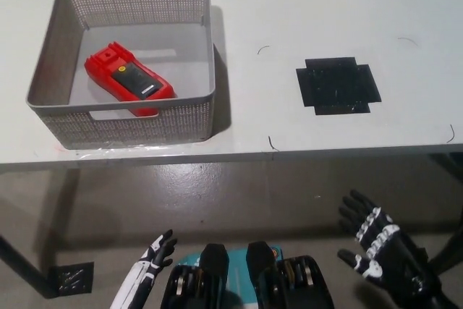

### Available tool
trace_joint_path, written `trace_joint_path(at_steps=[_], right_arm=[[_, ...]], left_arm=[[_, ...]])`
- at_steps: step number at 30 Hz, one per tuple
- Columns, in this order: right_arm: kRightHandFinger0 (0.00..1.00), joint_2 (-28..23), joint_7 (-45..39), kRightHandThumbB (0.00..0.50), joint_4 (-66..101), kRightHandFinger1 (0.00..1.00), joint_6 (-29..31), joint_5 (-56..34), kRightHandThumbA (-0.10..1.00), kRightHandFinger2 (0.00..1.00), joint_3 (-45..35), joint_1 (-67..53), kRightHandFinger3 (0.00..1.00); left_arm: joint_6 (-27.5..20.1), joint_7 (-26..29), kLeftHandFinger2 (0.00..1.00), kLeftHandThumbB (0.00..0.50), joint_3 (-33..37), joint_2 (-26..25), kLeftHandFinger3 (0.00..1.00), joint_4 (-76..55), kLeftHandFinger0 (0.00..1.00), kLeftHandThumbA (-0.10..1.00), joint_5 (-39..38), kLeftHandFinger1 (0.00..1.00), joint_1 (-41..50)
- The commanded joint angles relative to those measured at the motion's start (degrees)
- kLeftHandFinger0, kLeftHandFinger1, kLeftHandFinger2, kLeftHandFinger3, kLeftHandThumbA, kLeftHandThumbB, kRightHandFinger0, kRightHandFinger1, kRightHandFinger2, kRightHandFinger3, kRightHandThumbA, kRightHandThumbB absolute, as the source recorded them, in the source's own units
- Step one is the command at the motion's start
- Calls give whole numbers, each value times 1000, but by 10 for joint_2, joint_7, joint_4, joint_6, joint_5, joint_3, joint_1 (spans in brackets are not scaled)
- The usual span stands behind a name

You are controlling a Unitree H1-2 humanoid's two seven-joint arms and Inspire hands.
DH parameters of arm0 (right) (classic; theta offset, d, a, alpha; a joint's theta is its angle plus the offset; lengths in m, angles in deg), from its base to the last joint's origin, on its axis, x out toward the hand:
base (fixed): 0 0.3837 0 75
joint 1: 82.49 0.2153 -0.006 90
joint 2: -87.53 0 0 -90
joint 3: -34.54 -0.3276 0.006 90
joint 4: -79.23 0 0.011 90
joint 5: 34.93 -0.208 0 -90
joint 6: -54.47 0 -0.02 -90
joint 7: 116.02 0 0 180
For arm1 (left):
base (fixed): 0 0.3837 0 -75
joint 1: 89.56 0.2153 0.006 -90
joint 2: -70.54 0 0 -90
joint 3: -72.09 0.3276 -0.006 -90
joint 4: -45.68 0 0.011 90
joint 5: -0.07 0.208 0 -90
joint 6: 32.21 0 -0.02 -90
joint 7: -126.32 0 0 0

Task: Use the right hand to pick up a multimeter on the right side and put it into a container on the left side

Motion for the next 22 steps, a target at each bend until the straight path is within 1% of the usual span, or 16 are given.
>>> trace_joint_path(at_steps=[1, 2, 3, 5, 7, 8, 9, 11, 12, 13, 16, 17, 20, 22], right_arm=[[1000, -11, -25, 286, -34, 1000, 49, 1, 1000, 1000, 10, 9, 1000], [1000, -13, -22, 287, -39, 1000, 51, 7, 1000, 1000, 11, 13, 1000], [1000, -21, -19, 265, -43, 1000, 54, 21, 1000, 1000, 15, 18, 1000], [1000, -30, -16, 239, -44, 1000, 50, 29, 998, 1000, 18, 22, 1000], [1000, -34, -14, 214, -45, 1000, 48, 32, 978, 1000, 21, 25, 1000], [1000, -37, -13, 203, -45, 1000, 45, 35, 972, 1000, 23, 23, 1000], [1000, -38, -15, 207, -50, 1000, 48, 38, 972, 1000, 26, 20, 1000], [1000, -41, -15, 211, -56, 1000, 50, 42, 977, 1000, 32, 14, 1000], [1000, -41, -14, 207, -57, 1000, 52, 44, 978, 1000, 34, 10, 1000], [1000, -41, -13, 206, -58, 1000, 54, 46, 976, 1000, 35, 4, 1000], [1000, -47, -11, 209, -64, 1000, 57, 55, 1000, 1000, 40, -6, 1000], [1000, -52, -5, 227, -59, 1000, 51, 64, 1000, 1000, 44, -12, 1000], [1000, -58, -1, 236, -57, 1000, 54, 79, 1000, 1000, 49, -14, 1000], [1000, -58, 1, 241, -57, 1000, 54, 84, 1000, 1000, 51, -14, 1000]], left_arm=[[-33, 20, 1000, 442, -14, 10, 1000, -10, 1000, 1000, -6, 1000, 3], [-34, 22, 1000, 441, -15, 11, 1000, -12, 1000, 1000, -5, 1000, 4], [-39, 24, 1000, 426, -18, 13, 1000, -16, 1000, 1000, -5, 1000, 5], [-50, 30, 1000, 419, -24, 18, 1000, -15, 1000, 1000, -4, 1000, 5], [-48, 32, 1000, 433, -28, 21, 1000, -21, 1000, 1000, -3, 1000, 8], [-47, 33, 1000, 433, -31, 22, 1000, -25, 1000, 1000, -3, 1000, 12], [-47, 35, 1000, 412, -35, 21, 1000, -27, 1000, 1000, -2, 1000, 16], [-48, 33, 1000, 403, -40, 19, 1000, -31, 1000, 1000, -3, 1000, 21], [-49, 35, 1000, 410, -41, 19, 1000, -29, 1000, 1000, -2, 1000, 23], [-52, 36, 1000, 399, -43, 18, 1000, -28, 1000, 1000, -2, 1000, 27], [-59, 37, 1000, 403, -45, 16, 1000, -24, 1000, 1000, -1, 1000, 33], [-57, 38, 1000, 409, -46, 17, 1000, -21, 1000, 1000, -1, 1000, 35], [-57, 38, 1000, 402, -47, 18, 1000, -24, 1000, 1000, -1, 1000, 41], [-54, 38, 1000, 407, -47, 19, 1000, -28, 1000, 1000, 0, 1000, 45]])
